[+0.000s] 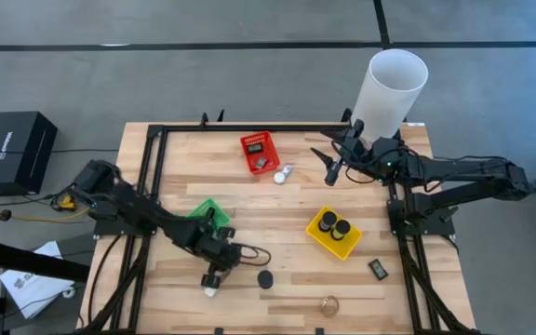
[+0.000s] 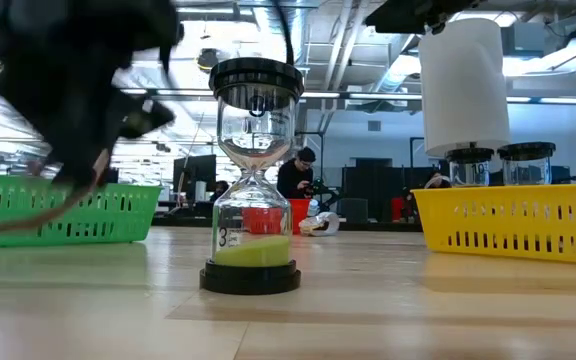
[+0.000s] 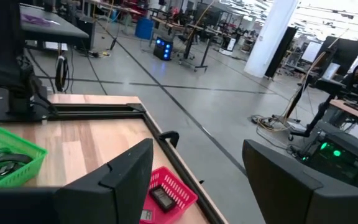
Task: Pick & Place Office items
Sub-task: Put the brown wrist watch into the green bin
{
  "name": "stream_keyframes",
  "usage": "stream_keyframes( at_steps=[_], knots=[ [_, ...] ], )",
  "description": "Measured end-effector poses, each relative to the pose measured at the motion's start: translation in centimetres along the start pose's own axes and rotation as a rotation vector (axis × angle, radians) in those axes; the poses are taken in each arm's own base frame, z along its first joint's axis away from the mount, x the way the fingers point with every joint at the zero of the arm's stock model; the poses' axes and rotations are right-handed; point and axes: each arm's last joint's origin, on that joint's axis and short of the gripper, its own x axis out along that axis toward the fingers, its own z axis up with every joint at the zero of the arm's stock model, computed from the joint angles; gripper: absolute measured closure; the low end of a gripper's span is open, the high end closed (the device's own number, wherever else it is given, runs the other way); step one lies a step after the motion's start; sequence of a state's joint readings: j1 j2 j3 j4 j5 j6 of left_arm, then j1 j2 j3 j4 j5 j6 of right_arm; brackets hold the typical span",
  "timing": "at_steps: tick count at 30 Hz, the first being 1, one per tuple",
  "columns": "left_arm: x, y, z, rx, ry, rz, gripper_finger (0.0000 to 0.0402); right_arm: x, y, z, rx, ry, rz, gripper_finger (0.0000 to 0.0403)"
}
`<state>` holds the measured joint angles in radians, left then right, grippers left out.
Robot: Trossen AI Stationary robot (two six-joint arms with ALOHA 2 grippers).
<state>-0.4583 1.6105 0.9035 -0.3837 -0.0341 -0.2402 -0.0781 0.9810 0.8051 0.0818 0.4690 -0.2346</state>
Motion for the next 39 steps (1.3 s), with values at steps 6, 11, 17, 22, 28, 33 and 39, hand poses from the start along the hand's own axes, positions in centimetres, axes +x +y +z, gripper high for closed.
stream_keyframes(
  at_steps=[6, 11, 17, 22, 28, 33, 39],
  knots=[
    [-6.7, 0.4, 0.8, -0.013, -0.235, 0.089, 0.0380, -0.3, 0.7, 0.1, 0.007, -0.006, 0.033, 0.0163],
    [-11.9, 1.3, -0.1, 0.050, -0.373, 0.261, 0.0386, -0.4, 0.9, 0.2, 0.004, -0.007, 0.045, 0.0163],
    [-16.7, 2.7, -1.7, 0.093, -0.488, 0.407, 0.0380, -0.4, 0.9, 0.0, 0.010, 0.010, 0.047, 0.0163],
    [-18.3, 3.7, -3.6, 0.085, -0.433, 0.432, 0.0381, -0.4, 0.9, -0.1, 0.006, 0.018, 0.048, 0.0163],
    [-18.0, 4.6, -5.7, -0.035, -0.253, 0.454, 0.0381, -0.4, 0.9, -0.2, 0.000, 0.029, 0.050, 0.0163],
    [-16.0, 4.8, -7.1, -0.140, -0.166, 0.415, 0.0380, -0.4, 0.9, -0.2, 0.000, 0.029, 0.050, 0.0163],
    [-13.3, 4.6, -9.1, -0.195, -0.032, 0.255, 0.0374, -0.4, 0.9, -0.2, 0.000, 0.028, 0.050, 0.0163]
  ],
)
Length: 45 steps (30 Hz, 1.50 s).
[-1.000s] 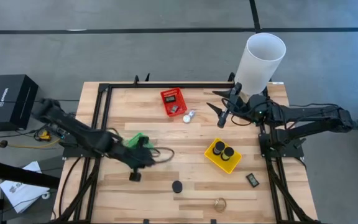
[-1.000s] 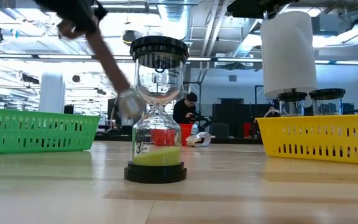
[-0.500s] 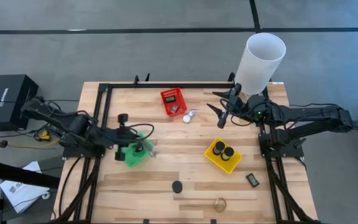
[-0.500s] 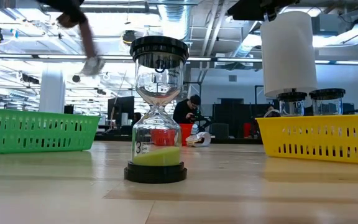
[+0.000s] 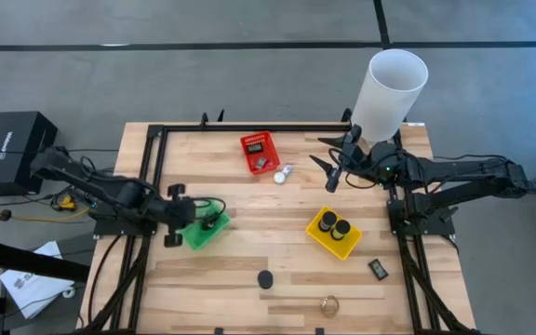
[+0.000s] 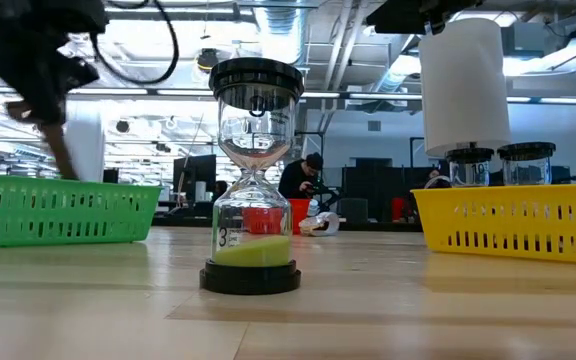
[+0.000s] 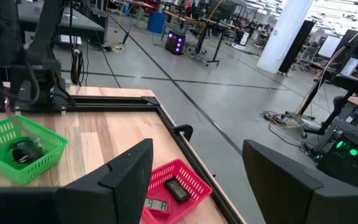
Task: Pick & Place Office items
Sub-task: Put the brown wrist watch into the green bin, then put the black digital clock into the red bin
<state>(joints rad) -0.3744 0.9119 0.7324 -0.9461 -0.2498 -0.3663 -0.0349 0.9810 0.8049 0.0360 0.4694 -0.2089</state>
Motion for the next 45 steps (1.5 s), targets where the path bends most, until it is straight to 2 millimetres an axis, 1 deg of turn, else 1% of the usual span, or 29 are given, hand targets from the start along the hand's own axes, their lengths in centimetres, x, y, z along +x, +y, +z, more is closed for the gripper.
stream_keyframes(
  at_steps=[3, 6, 9, 11, 16, 19, 22, 28, 33, 36, 39, 45],
  knots=[
    [0.2, 0.0, -0.2, -0.007, 0.015, -0.015, 0.0378, 0.0, 0.0, 0.0, 0.000, 0.000, -0.001, 0.0163],
    [0.2, 0.1, -0.1, -0.009, -0.008, 0.030, 0.0380, 0.0, 0.0, 0.0, 0.000, -0.001, -0.001, 0.0163],
    [0.2, 0.1, -0.1, -0.021, -0.007, 0.033, 0.0373, 0.0, 0.0, 0.0, 0.001, -0.002, -0.003, 0.0163],
    [0.5, 0.0, -0.2, -0.049, 0.000, 0.035, 0.0365, 0.0, 0.0, 0.0, 0.002, -0.003, -0.004, 0.0163],
    [1.7, 0.3, -1.4, -0.118, 0.034, 0.100, 0.0336, 0.0, 0.0, 0.0, 0.001, -0.001, -0.003, 0.0163],
    [2.5, 0.5, -2.2, -0.137, 0.053, 0.138, 0.0314, 0.0, 0.0, 0.0, 0.001, -0.001, -0.003, 0.0163],
    [2.8, 0.4, -2.3, -0.141, 0.050, 0.137, 0.0287, 0.0, 0.0, 0.0, -0.001, 0.001, -0.003, 0.0163],
    [2.8, 0.3, -1.4, -0.165, -0.062, 0.158, 0.0232, 0.0, 0.0, 0.0, 0.000, 0.001, -0.003, 0.0163],
    [2.8, 0.1, -0.8, -0.164, -0.131, 0.149, 0.0198, 0.1, 0.0, 0.0, -0.001, 0.001, -0.003, 0.0163],
    [2.8, 0.0, -0.5, -0.162, -0.156, 0.145, 0.0184, 0.1, 0.0, 0.0, -0.001, 0.001, -0.003, 0.0163],
    [2.7, -0.1, -0.1, -0.091, -0.195, 0.136, 0.0175, 0.1, 0.0, 0.0, -0.001, 0.002, -0.003, 0.0163],
    [2.0, -0.6, 2.0, 0.036, -0.415, 0.139, 0.0169, 0.1, 0.0, 0.0, -0.001, 0.001, -0.002, 0.0163]
  ],
)
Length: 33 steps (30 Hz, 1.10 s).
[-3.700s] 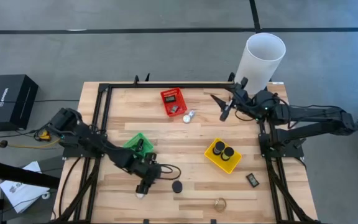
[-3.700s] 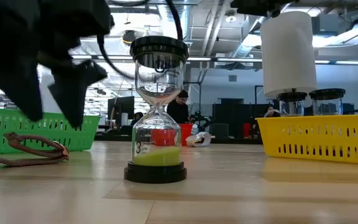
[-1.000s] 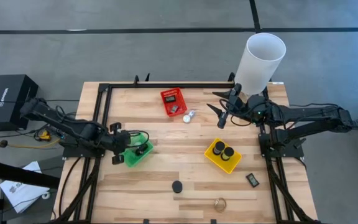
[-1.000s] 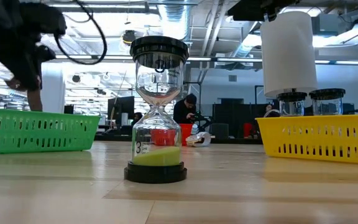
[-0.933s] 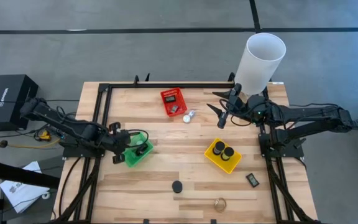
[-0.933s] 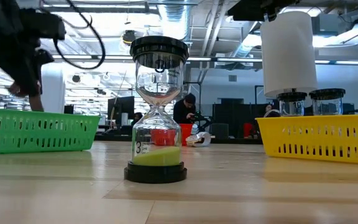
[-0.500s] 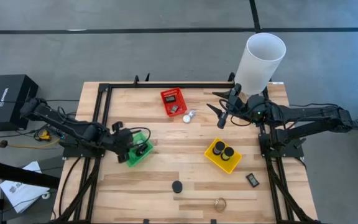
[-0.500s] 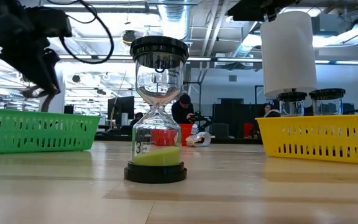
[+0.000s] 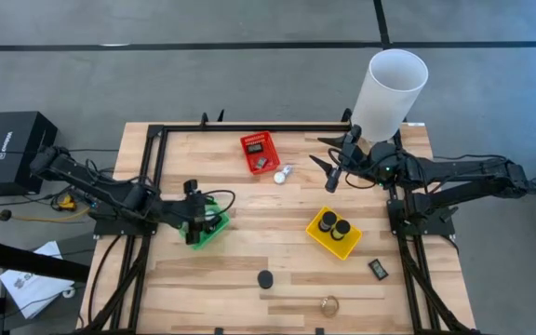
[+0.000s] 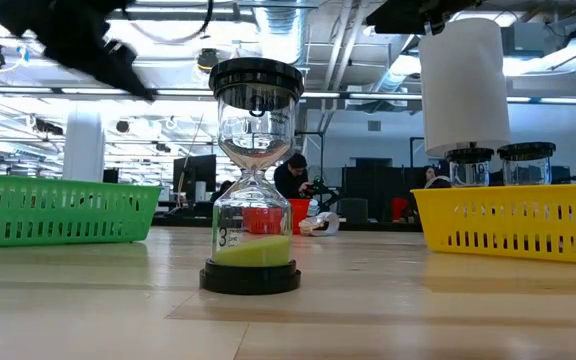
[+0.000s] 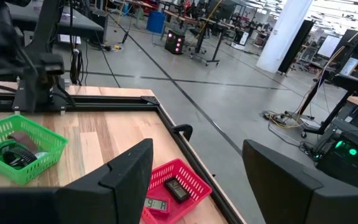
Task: Pick & Place Office items
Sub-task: Put the black digital clock into the red bin
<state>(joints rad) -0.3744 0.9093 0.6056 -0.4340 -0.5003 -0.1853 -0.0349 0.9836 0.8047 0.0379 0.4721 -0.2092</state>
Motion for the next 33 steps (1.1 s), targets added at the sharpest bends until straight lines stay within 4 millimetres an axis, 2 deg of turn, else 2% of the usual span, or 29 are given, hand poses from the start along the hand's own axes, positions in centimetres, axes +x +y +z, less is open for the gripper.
stream_keyframes(
  at_steps=[4, 7, 11, 15, 18, 27, 30, 33],
  knots=[
    [-0.1, -0.2, 1.7, 0.047, -0.161, -0.019, 0.0171, 0.0, 0.0, 0.0, 0.011, 0.000, 0.000, 0.0163],
    [-0.3, -0.3, 2.5, 0.041, -0.242, -0.023, 0.0170, 0.1, 0.1, -0.1, 0.131, 0.007, 0.006, 0.0163],
    [-0.5, -0.3, 3.0, 0.021, -0.291, -0.027, 0.0167, 0.1, 0.3, -0.3, 0.281, 0.024, 0.012, 0.0163],
    [-0.5, -0.3, 3.1, 0.020, -0.291, -0.027, 0.0168, 0.6, 0.3, -0.4, 0.300, 0.019, 0.000, 0.0163],
    [-0.4, -0.3, 3.0, 0.021, -0.290, -0.027, 0.0171, 1.4, -0.1, -0.4, 0.281, 0.003, -0.034, 0.0163],
    [-0.5, -0.4, 3.1, 0.023, -0.294, -0.056, 0.0172, 4.7, -0.6, -3.0, 0.207, 0.131, -0.113, 0.0163],
    [-0.5, -0.5, 3.1, 0.025, -0.295, -0.078, 0.0175, 5.8, -0.5, -3.9, 0.292, 0.167, -0.138, 0.0163],
    [-0.5, -0.5, 3.1, 0.027, -0.294, -0.091, 0.0177, 6.6, -0.4, -4.8, 0.302, 0.204, -0.148, 0.0163]
  ],
)
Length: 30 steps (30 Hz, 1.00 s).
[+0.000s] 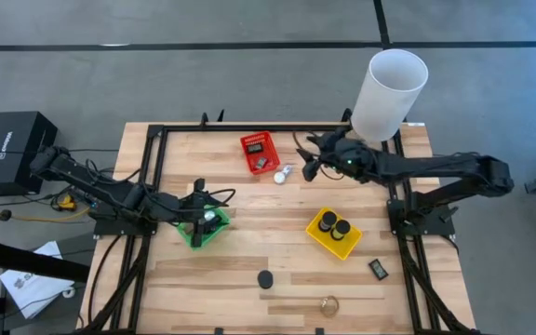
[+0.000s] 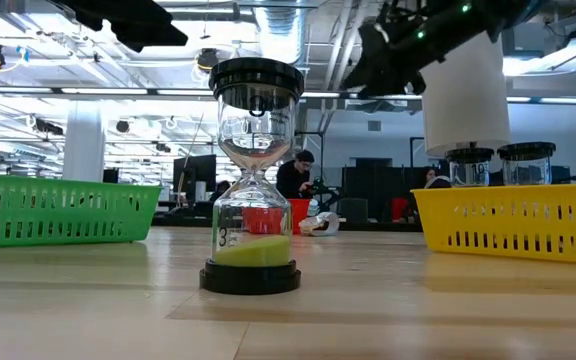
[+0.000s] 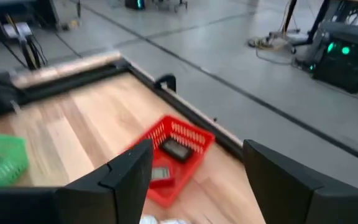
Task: Pick & Place Office items
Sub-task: Put the black digital clock into the red bin
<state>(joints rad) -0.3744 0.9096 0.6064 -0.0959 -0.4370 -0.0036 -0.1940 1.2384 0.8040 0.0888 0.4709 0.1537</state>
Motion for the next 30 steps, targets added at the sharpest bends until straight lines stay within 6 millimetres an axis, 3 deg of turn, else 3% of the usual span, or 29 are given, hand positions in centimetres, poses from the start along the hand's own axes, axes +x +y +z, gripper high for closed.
stream_keyframes(
  at_steps=[6, 12, 21, 26, 30],
  knots=[
    [0.0, 0.0, 0.0, 0.000, 0.000, 0.000, 0.0178, 0.2, -0.8, 0.1, -0.097, 0.005, -0.032, 0.0163],
    [0.0, 0.0, 0.0, 0.000, 0.000, 0.000, 0.0182, -1.7, -1.1, 1.7, -0.170, -0.079, 0.075, 0.0163],
    [0.0, 0.0, 0.0, -0.001, 0.000, 0.000, 0.0188, -4.1, 0.1, 1.7, -0.255, -0.064, 0.233, 0.0163],
    [0.0, 0.0, 0.0, -0.001, 0.000, 0.000, 0.0188, -7.3, 0.9, 2.5, -0.230, 0.063, 0.293, 0.0163],
    [0.0, 0.0, 0.0, -0.001, -0.001, 0.000, 0.0188, -9.7, 1.6, 2.5, -0.203, 0.342, 0.313, 0.0163]
  ],
)
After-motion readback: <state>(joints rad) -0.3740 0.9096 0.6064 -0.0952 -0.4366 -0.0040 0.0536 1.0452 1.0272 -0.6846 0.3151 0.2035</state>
